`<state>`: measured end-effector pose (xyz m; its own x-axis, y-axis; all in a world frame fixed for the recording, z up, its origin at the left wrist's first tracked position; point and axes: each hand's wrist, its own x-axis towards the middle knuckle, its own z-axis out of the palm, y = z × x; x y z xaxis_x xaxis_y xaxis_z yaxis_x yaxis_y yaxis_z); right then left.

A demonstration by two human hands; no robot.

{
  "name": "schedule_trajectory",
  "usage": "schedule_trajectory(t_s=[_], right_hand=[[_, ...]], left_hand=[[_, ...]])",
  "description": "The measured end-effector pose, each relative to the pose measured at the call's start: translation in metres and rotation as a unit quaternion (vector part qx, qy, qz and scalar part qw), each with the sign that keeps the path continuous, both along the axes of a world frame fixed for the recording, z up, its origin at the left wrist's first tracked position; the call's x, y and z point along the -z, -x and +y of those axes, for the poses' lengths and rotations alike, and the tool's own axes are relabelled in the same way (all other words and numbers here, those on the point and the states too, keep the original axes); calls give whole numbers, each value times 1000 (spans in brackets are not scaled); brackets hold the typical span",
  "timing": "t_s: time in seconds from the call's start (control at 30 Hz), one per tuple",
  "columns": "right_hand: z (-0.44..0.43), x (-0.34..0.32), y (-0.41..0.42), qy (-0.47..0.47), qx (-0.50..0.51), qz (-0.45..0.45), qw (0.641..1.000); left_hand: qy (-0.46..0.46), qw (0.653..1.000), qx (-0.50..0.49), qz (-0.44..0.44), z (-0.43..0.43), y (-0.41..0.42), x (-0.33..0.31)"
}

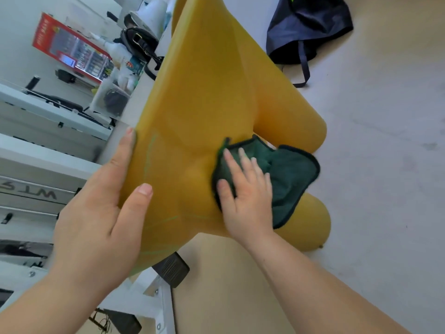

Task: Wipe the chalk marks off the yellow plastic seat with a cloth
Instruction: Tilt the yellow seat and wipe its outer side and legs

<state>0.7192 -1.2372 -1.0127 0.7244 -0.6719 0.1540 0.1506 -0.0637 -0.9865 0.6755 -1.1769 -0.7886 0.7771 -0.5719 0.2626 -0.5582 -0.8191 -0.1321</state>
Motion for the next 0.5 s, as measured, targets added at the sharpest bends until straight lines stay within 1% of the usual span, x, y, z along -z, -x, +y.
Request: schedule_trajectory(t_s=[0.1, 0.17, 0.23, 0.27, 0.3, 0.37, 0.43, 0.5], right_hand=[[-10, 54, -7, -75, 26, 67, 995], [-21, 81, -9, -121, 7, 122, 985], [-30, 85, -8, -157, -22, 165, 973], [-30, 75, -6, -151, -33, 169, 973], [-27, 58, -4, -129, -36, 148, 980], [-16, 9, 4, -49, -31, 49, 997], [0, -33, 12, 8, -42, -37, 998], [10, -39, 17, 45, -52, -75, 995]], left_hand=[[10, 1000, 11, 6, 1, -2, 0], [17, 1000, 19, 4, 2, -3, 0], [22, 999, 22, 5, 2, -4, 0], [24, 999, 24, 8, 3, -3, 0], [28, 999, 26, 12, 4, -2, 0], [39, 999, 27, 19, 5, -1, -1], [43, 998, 28, 27, 4, 0, -1], [41, 998, 30, 30, 4, 1, -2]])
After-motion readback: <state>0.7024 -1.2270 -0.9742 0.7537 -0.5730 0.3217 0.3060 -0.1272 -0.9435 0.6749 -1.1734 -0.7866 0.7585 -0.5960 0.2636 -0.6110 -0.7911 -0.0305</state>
